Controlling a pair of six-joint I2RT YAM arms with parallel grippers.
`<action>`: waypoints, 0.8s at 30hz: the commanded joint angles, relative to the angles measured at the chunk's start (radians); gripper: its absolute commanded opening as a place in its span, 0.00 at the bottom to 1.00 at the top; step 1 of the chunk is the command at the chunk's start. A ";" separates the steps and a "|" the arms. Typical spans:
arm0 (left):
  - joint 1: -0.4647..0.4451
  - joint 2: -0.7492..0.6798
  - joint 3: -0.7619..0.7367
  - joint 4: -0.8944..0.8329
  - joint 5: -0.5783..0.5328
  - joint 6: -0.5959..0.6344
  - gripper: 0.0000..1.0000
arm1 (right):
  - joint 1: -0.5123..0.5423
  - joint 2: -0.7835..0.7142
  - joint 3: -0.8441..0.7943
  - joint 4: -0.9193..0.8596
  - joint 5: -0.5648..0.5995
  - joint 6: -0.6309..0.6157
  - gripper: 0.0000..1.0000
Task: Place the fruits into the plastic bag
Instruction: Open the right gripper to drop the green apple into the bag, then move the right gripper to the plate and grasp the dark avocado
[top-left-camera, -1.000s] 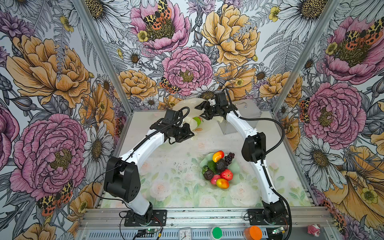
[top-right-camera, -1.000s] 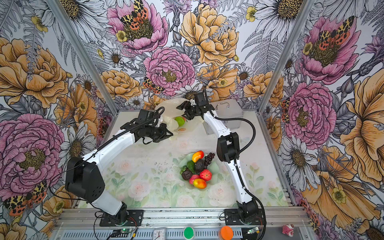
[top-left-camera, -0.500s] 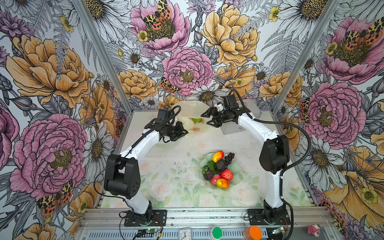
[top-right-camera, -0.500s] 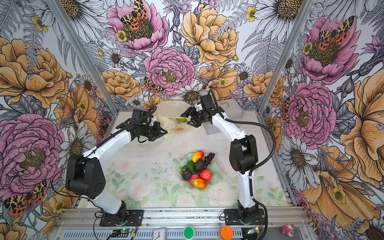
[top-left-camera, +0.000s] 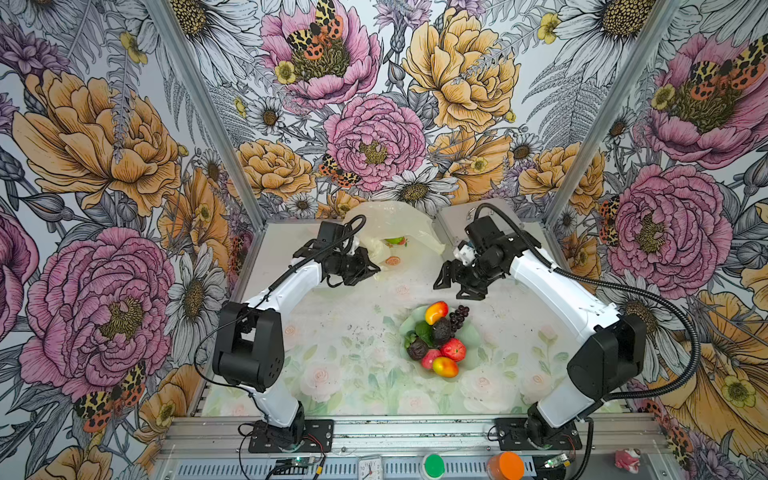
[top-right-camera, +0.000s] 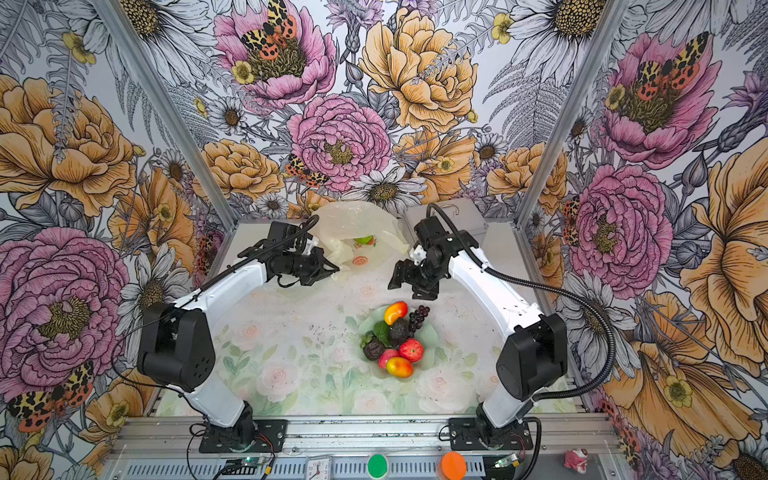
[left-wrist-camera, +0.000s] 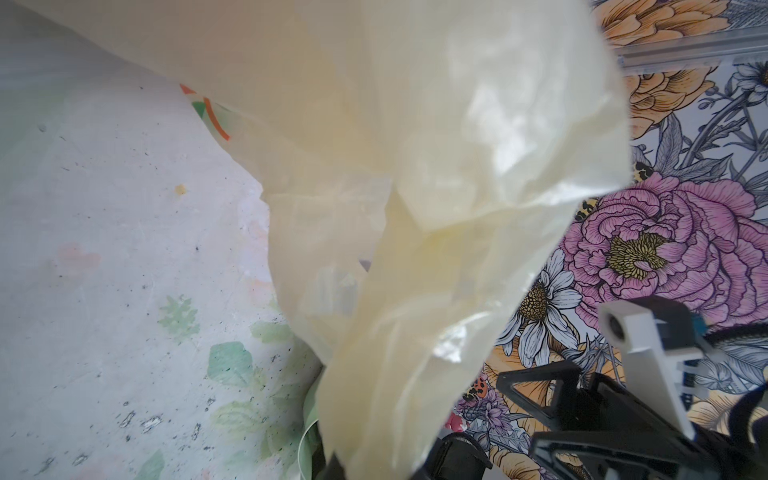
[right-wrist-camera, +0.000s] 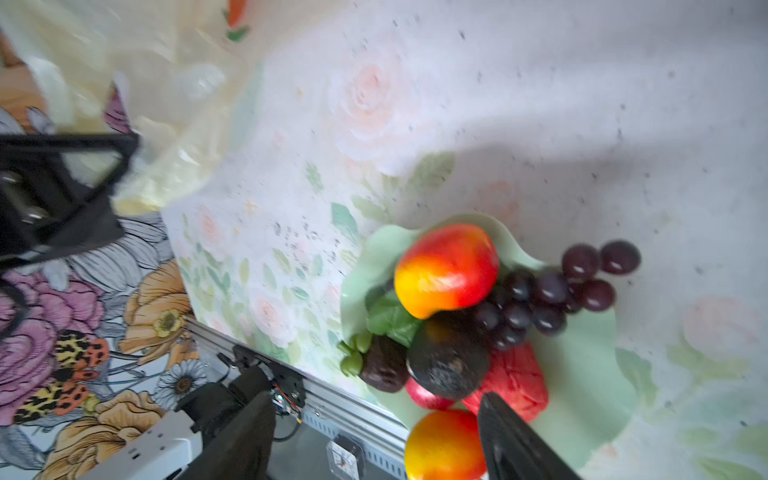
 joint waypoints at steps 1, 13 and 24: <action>0.001 -0.008 -0.027 0.024 0.032 0.025 0.00 | 0.051 -0.044 -0.064 -0.064 0.090 -0.011 0.79; -0.026 -0.075 -0.099 0.023 0.014 0.011 0.00 | 0.131 0.031 -0.178 0.080 0.072 0.039 0.77; -0.021 -0.124 -0.144 0.024 -0.003 0.010 0.00 | 0.150 0.104 -0.184 0.108 0.136 0.035 0.69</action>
